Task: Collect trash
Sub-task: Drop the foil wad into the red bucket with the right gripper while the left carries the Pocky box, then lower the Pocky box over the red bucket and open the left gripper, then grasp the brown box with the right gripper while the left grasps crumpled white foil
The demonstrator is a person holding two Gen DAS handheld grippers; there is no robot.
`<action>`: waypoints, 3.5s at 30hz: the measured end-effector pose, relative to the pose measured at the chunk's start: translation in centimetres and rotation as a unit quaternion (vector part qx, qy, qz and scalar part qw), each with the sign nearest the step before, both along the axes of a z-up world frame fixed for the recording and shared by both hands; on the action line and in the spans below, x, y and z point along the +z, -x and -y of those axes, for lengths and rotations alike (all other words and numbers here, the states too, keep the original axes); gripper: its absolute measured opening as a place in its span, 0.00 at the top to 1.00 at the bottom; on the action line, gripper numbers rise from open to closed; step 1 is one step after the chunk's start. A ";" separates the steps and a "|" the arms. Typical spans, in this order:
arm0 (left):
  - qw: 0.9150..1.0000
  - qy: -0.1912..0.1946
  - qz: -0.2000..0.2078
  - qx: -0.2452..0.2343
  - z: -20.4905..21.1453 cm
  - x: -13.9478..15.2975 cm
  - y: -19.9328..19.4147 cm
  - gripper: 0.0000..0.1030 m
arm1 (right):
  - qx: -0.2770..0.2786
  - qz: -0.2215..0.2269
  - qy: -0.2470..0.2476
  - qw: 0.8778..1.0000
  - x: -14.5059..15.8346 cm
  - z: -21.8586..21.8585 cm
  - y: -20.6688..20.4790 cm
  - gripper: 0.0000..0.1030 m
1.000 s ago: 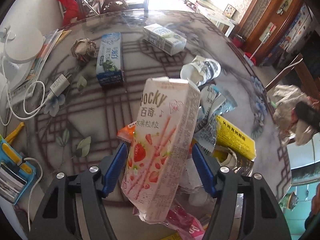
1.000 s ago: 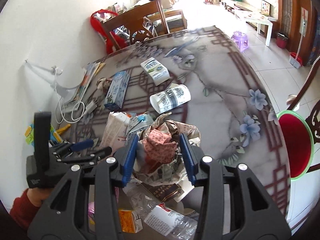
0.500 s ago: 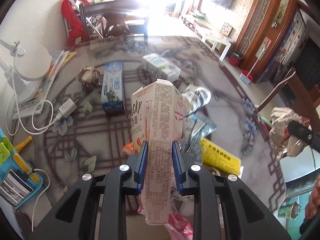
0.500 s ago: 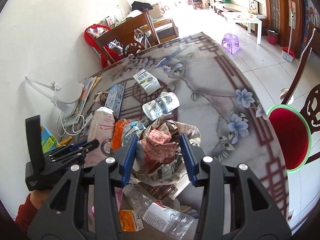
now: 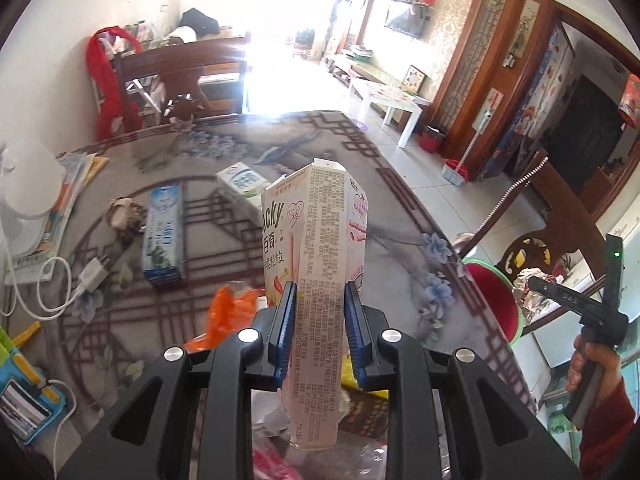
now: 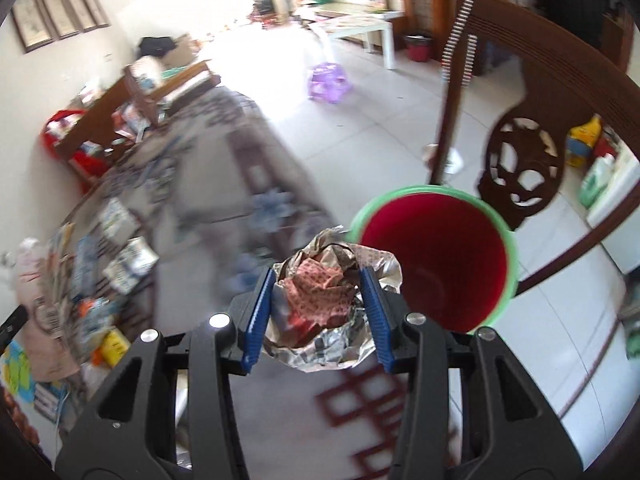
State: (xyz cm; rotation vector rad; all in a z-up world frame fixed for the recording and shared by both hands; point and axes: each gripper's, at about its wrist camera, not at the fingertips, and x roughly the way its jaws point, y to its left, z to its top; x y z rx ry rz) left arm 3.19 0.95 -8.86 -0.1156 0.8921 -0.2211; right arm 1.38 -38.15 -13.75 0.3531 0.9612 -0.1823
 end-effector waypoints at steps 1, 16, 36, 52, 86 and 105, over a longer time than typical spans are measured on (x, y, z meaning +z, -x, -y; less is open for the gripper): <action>1.000 0.002 -0.001 -0.009 0.9 0.0 -0.3 0.79 | -0.007 -0.003 0.003 1.000 -0.3 0.9 -0.1 0.56; 0.978 0.063 -0.030 -0.196 18.5 -2.7 -4.6 0.79 | -0.097 0.022 0.038 0.994 1.7 4.9 4.3 0.17; 0.957 0.068 -0.048 -0.280 31.1 -5.0 -6.3 0.58 | -0.154 -0.003 0.044 0.987 0.7 8.3 8.3 0.17; 0.997 0.038 -0.048 -0.052 9.2 -2.7 -0.5 0.50 | -0.007 0.005 0.042 0.999 2.0 -2.1 5.3 0.16; 0.986 0.044 -0.115 0.111 -9.6 -8.1 4.7 0.45 | 0.353 -0.141 0.058 0.923 -7.3 -29.2 1.3 0.60; 0.987 0.047 -0.151 0.043 -4.9 -10.8 3.8 0.47 | 0.293 -0.040 -0.007 0.955 0.6 -24.4 2.9 0.69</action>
